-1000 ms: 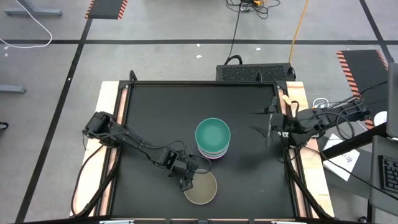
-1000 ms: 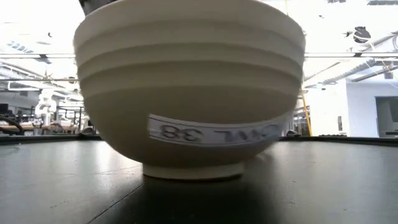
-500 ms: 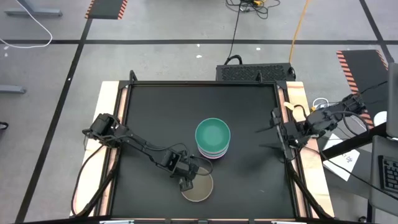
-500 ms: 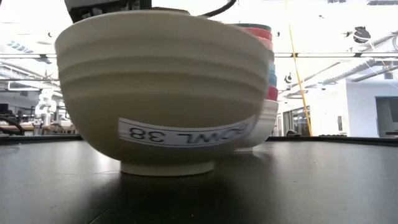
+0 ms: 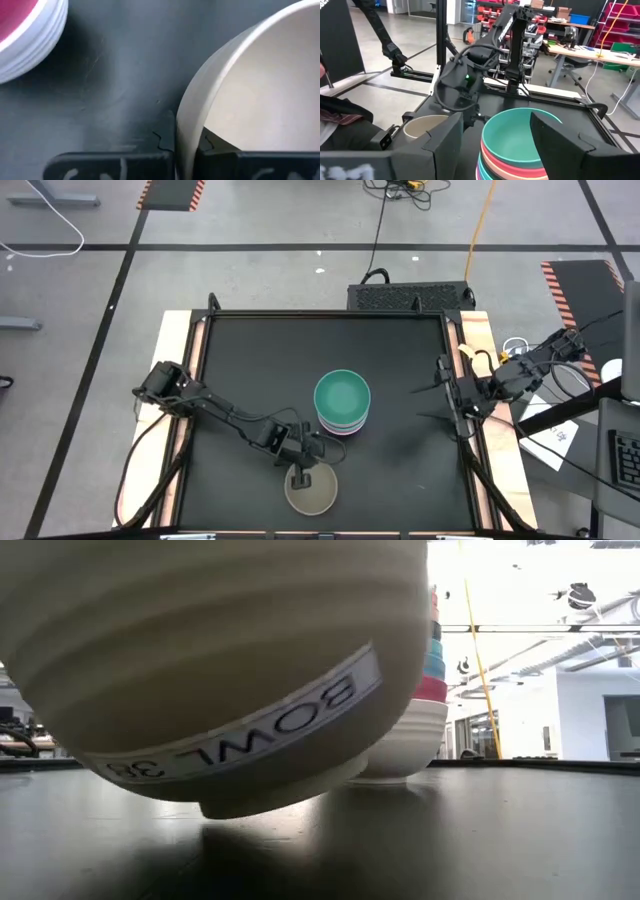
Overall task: Nest bowls inside each other
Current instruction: Stack the gray bowl on top of the dark green bowl
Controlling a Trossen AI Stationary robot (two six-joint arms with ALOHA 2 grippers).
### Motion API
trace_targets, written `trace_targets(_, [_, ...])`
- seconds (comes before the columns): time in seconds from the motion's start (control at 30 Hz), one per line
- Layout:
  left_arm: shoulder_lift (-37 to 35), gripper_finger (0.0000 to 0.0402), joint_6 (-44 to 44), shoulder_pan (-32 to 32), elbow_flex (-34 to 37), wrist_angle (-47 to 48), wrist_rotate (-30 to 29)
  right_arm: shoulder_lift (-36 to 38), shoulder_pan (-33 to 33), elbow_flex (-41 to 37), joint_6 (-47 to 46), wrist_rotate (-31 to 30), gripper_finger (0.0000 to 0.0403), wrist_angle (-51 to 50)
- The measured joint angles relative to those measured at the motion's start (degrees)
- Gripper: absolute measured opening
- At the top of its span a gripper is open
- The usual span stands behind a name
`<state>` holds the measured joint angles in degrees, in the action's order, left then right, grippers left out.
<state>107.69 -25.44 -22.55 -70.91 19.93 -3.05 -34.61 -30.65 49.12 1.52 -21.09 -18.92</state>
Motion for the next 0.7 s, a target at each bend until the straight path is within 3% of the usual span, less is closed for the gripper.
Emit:
trace_targets(0.27, [-5.73, 0.0007, 3.13, -1.03, -0.02, 0.06, -0.84, 0.02, 0.00, 0.00, -0.88, -0.08, 0.0226, -0.64])
trace_targets(0.47, [-16.00, 0.0007, 8.31, -0.89, -0.04, 2.00, -5.56, 0.02, 0.00, 0.00, -1.09, -0.08, 0.0226, -0.65])
trace_targets(0.57, [-21.66, 0.0007, 8.86, 2.04, -0.04, 3.28, -7.56, 0.07, 0.02, 0.00, -1.09, -0.10, 0.0226, -0.59])
trace_targets(0.7, [-26.81, 0.0007, 10.81, 8.76, -1.53, 6.20, -5.60, 0.04, 0.04, 0.00, -1.09, -0.10, 0.0226, -0.38])
